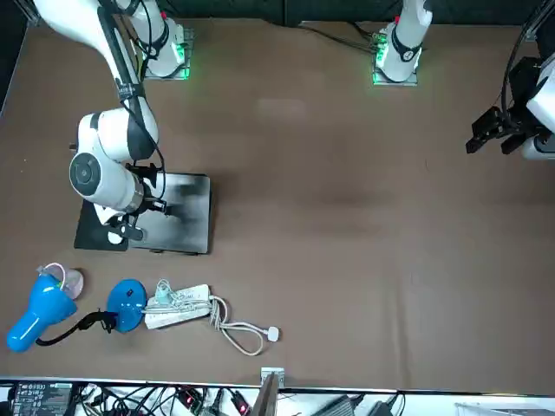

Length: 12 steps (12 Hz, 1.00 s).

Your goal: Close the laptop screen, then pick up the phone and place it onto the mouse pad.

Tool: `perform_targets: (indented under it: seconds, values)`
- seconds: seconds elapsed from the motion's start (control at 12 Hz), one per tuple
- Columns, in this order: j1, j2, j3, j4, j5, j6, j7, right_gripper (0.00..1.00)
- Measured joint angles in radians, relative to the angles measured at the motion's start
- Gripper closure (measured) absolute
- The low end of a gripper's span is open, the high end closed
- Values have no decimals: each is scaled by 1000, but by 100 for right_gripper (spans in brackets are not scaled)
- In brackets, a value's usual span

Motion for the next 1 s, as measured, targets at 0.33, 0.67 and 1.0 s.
perform_targets:
  seconds: [0.33,0.67,1.0]
  values:
    - [-6,-4,-2,35,0,-45,-1,98]
    - [-85,-95,-8,90,-3,-255,-102,98]
    - [-218,-190,-13,89,-4,-385,-393,93]
